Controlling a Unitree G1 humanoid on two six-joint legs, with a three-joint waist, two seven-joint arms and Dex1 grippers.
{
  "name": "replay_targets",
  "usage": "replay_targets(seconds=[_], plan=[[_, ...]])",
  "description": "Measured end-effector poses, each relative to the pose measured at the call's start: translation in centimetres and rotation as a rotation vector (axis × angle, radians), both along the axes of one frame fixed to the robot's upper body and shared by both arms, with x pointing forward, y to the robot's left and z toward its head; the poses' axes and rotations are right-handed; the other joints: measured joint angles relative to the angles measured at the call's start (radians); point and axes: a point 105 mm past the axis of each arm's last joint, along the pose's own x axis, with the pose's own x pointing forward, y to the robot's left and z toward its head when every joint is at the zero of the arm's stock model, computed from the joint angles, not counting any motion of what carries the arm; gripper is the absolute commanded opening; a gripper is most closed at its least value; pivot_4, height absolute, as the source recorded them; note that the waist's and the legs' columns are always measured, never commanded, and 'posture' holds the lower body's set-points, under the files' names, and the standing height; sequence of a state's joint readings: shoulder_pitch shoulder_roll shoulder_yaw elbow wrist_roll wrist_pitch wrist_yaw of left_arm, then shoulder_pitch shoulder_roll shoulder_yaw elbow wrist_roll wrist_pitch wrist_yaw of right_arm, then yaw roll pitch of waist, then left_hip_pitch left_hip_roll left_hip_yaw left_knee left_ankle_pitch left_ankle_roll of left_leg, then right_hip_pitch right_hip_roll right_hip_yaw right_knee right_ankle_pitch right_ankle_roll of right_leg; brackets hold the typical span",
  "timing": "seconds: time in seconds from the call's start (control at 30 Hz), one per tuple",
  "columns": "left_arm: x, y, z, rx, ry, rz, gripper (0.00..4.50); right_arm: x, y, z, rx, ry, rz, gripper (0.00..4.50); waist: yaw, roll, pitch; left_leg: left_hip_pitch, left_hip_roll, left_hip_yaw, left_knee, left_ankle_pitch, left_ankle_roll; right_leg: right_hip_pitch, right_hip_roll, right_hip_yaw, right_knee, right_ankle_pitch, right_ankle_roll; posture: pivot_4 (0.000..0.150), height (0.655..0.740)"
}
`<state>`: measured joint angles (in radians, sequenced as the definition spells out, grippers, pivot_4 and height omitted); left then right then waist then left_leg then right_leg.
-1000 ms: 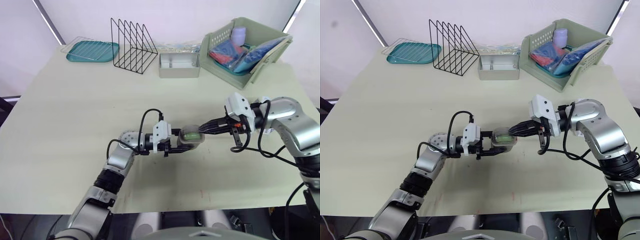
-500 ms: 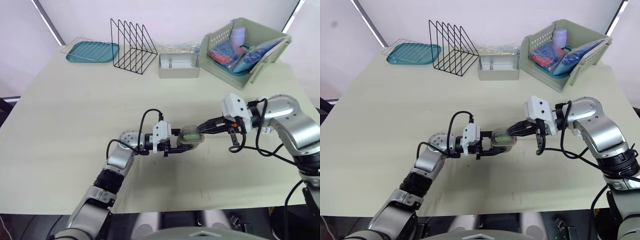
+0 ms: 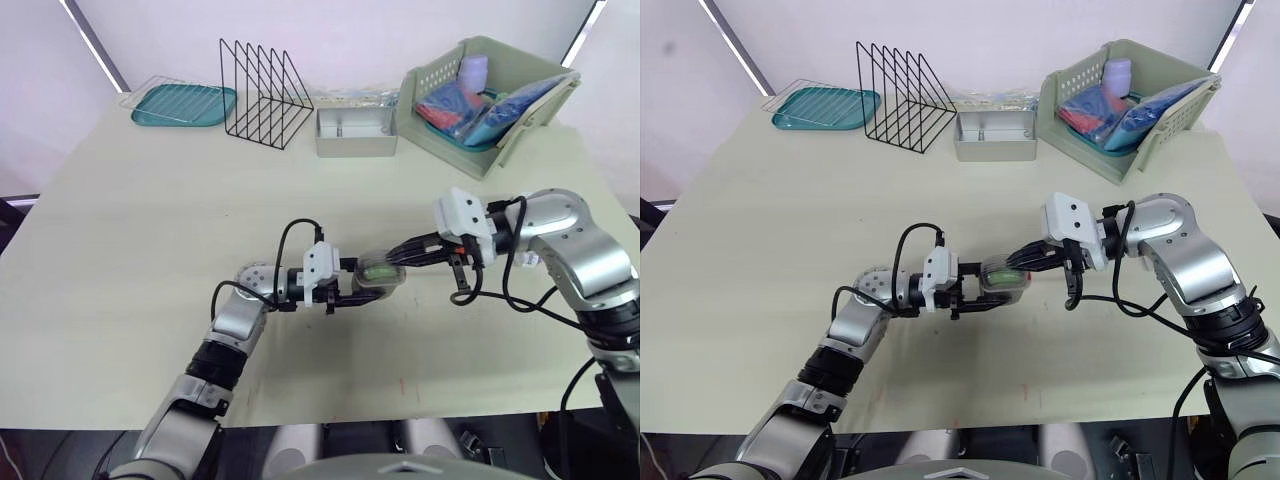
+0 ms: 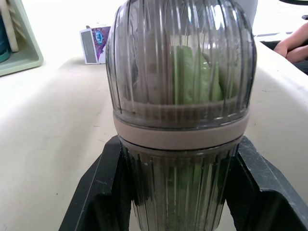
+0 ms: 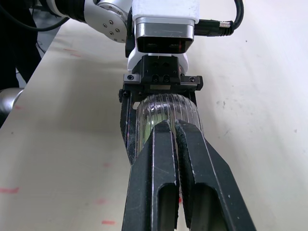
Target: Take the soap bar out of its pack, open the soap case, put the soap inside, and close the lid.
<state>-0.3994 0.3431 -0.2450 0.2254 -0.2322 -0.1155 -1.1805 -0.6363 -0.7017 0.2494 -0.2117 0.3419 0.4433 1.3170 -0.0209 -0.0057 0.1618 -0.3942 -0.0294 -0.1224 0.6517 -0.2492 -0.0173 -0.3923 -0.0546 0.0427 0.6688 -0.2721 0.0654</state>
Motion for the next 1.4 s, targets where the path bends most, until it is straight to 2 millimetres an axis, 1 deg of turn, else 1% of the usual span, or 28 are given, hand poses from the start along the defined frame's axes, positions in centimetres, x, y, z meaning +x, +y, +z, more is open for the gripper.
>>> replay_targets(seconds=[0.13, 0.23, 0.3, 0.37, 0.5, 0.53, 0.6, 0.63, 0.67, 0.73, 0.77, 0.8, 0.83, 0.87, 0.9, 1.0, 1.13, 1.2, 1.27, 1.33, 1.4], plan=[[0.0, -0.1, 0.0, -0.004, 0.0, 0.0, 2.03, 0.2, 0.5, 0.0, 0.043, 0.031, -0.001, 0.15, 0.001, 0.0, 0.0, 0.0, 0.0, 0.0, 0.0, 0.0, 0.0, 0.0, 0.0, 0.0, 0.0, 0.0, 0.0, 0.15, 0.74], [0.0, -0.2, 0.0, -0.008, -0.003, 0.001, 2.03, 0.5, 0.3, 0.3, 0.062, 0.08, -0.013, 0.15, 0.003, 0.0, 0.0, -0.001, 0.0, 0.0, 0.0, 0.0, 0.0, 0.0, 0.0, 0.0, 0.0, 0.0, 0.0, 0.15, 0.74], [0.0, -0.2, 0.1, -0.012, -0.012, -0.001, 2.03, 0.8, -0.3, 0.4, 0.067, 0.109, -0.04, 0.15, 0.004, 0.0, 0.0, -0.002, 0.0, 0.0, 0.0, 0.0, 0.0, -0.001, 0.0, 0.0, 0.0, 0.0, 0.0, 0.15, 0.74], [0.2, 0.1, 0.1, -0.021, -0.029, 0.014, 2.03, 1.5, -1.4, 0.7, 0.073, 0.11, -0.102, 0.15, 0.006, 0.0, 0.0, -0.003, 0.0, 0.0, 0.0, 0.0, 0.0, -0.002, 0.0, 0.0, 0.0, 0.0, 0.0, 0.15, 0.74], [0.6, 0.6, 0.3, -0.041, -0.052, 0.045, 2.03, 1.9, -2.2, 1.2, 0.117, 0.111, -0.136, 0.15, 0.004, 0.0, 0.001, -0.003, 0.0, 0.0, 0.0, 0.0, 0.0, -0.003, 0.0, 0.0, 0.0, 0.0, 0.0, 0.15, 0.74], [0.6, 0.6, 0.4, -0.048, -0.059, 0.045, 2.03, 1.9, -2.5, 1.3, 0.134, 0.097, -0.141, 0.35, 0.005, 0.0, 0.001, -0.003, 0.0, 0.0, 0.0, 0.0, 0.0, -0.003, 0.0, 0.0, 0.0, 0.0, 0.0, 0.15, 0.74], [0.5, 0.4, 0.4, -0.055, -0.065, 0.04, 2.03, 1.7, -3.0, 1.1, 0.151, 0.073, -0.137, 0.98, 0.007, 0.0, 0.001, -0.003, -0.001, 0.0, 0.0, 0.0, 0.0, -0.002, -0.001, 0.0, 0.0, 0.0, 0.0, 0.15, 0.74], [0.4, 0.4, 0.3, -0.056, -0.064, 0.038, 2.03, 1.4, -3.3, 0.7, 0.158, 0.065, -0.131, 1.45, 0.008, 0.0, 0.001, -0.004, -0.001, 0.0, 0.0, 0.0, 0.0, -0.002, -0.001, 0.0, 0.0, 0.0, 0.0, 0.15, 0.74], [0.2, 0.5, 0.1, -0.056, -0.057, 0.036, 2.03, 1.0, -3.7, -0.2, 0.177, 0.078, -0.123, 2.18, 0.008, 0.0, 0.001, -0.004, -0.001, 0.0, 0.0, 0.0, 0.0, -0.002, -0.001, 0.0, -0.001, 0.0, 0.0, 0.15, 0.74], [0.2, 0.5, 0.0, -0.057, -0.054, 0.034, 2.03, 0.6, -3.7, -1.2, 0.2, 0.105, -0.124, 2.98, 0.007, 0.0, 0.001, -0.004, -0.001, 0.001, 0.0, 0.0, 0.0, -0.002, -0.001, 0.001, 0.0, 0.0, 0.0, 0.15, 0.74], [0.2, 0.4, 0.1, -0.061, -0.054, 0.032, 2.03, 0.5, -3.7, -1.6, 0.213, 0.11, -0.121, 3.49, 0.005, 0.0, 0.001, -0.003, -0.001, 0.001, 0.0, 0.0, 0.0, -0.003, -0.001, 0.001, 0.001, 0.0, 0.0, 0.15, 0.74], [0.1, 0.2, 0.1, -0.066, -0.056, 0.029, 2.03, 0.4, -3.8, -2.1, 0.226, 0.115, -0.119, 3.9, 0.004, 0.0, 0.001, -0.003, -0.001, 0.001, 0.0, 0.0, 0.0, -0.002, 0.0, 0.001, 0.001, 0.0, 0.0, 0.15, 0.74], [0.1, 0.2, 0.1, -0.068, -0.056, 0.028, 2.03, 0.4, -3.8, -2.3, 0.231, 0.118, -0.12, 4.12, 0.003, 0.0, 0.001, -0.003, -0.001, 0.001, 0.0, 0.0, 0.0, -0.002, 0.0, 0.001, 0.001, 0.0, 0.0, 0.15, 0.74], [0.1, 0.1, 0.1, -0.068, -0.058, 0.027, 2.03, 0.3, -4.1, -2.9, 0.237, 0.128, -0.125, 4.35, 0.003, 0.0, 0.001, -0.003, -0.001, 0.001, 0.0, 0.0, 0.0, -0.003, 0.0, 0.001, 0.001, 0.0, 0.0, 0.15, 0.74], [0.1, 0.2, 0.1, -0.066, -0.056, 0.029, 2.03, 0.3, -4.4, -3.6, 0.241, 0.138, -0.13, 4.35, 0.003, 0.0, 0.001, -0.003, -0.001, 0.001, 0.0, 0.0, 0.0, -0.003, 0.0, 0.001, 0.001, 0.0, 0.0, 0.15, 0.74], [0.2, 0.3, -0.1, -0.063, -0.05, 0.033, 2.03, -0.3, -4.6, -4.5, 0.24, 0.139, -0.111, 4.35, 0.004, 0.0, 0.001, -0.003, -0.001, 0.001, 0.0, 0.0, 0.0, -0.003, 0.0, 0.001, 0.001, 0.0, 0.0, 0.15, 0.74], [0.2, 0.3, -0.1, -0.061, -0.049, 0.034, 2.03, -0.6, -4.4, -5.0, 0.236, 0.127, -0.084, 4.35, 0.003, 0.0, 0.001, -0.002, -0.001, 0.001, 0.0, 0.0, 0.0, -0.003, 0.0, 0.001, 0.001, 0.0, 0.0, 0.15, 0.74], [0.2, 0.3, -0.1, -0.065, -0.015, 0.037, 2.03, -0.5, -4.3, -5.0, 0.24, 0.116, -0.079, 4.35, 0.003, 0.0, 0.001, -0.002, -0.001, 0.001, 0.0, 0.0, 0.0, -0.002, 0.0, 0.001, 0.002, 0.0, 0.0, 0.15, 0.74], [-0.1, 0.5, 0.0, -0.075, 0.083, 0.039, 2.03, -0.5, -4.1, -5.0, 0.236, 0.095, -0.071, 4.35, 0.002, 0.0, 0.001, -0.002, -0.001, 0.001, 0.0, 0.0, 0.0, -0.003, 0.0, 0.001, 0.002, 0.0, 0.0, 0.15, 0.74], [-0.8, 0.7, 0.1, -0.086, 0.236, 0.036, 2.03, -0.5, -4.1, -5.0, 0.227, 0.08, -0.07, 4.35, 0.0, 0.0, 0.001, -0.003, 0.0, 0.001, 0.0, 0.0, 0.0, -0.003, 0.0, 0.001, 0.002, 0.0, 0.0, 0.15, 0.74], [-1.5, 1.0, 0.1, -0.065, 0.459, 0.049, 2.03, -0.5, -4.2, -5.0, 0.217, 0.065, -0.069, 4.35, -0.003, 0.0, 0.001, -0.003, -0.001, 0.0, 0.0, 0.0, 0.0, -0.002, 0.0, 0.001, 0.003, 0.0, 0.0, 0.15, 0.74]])
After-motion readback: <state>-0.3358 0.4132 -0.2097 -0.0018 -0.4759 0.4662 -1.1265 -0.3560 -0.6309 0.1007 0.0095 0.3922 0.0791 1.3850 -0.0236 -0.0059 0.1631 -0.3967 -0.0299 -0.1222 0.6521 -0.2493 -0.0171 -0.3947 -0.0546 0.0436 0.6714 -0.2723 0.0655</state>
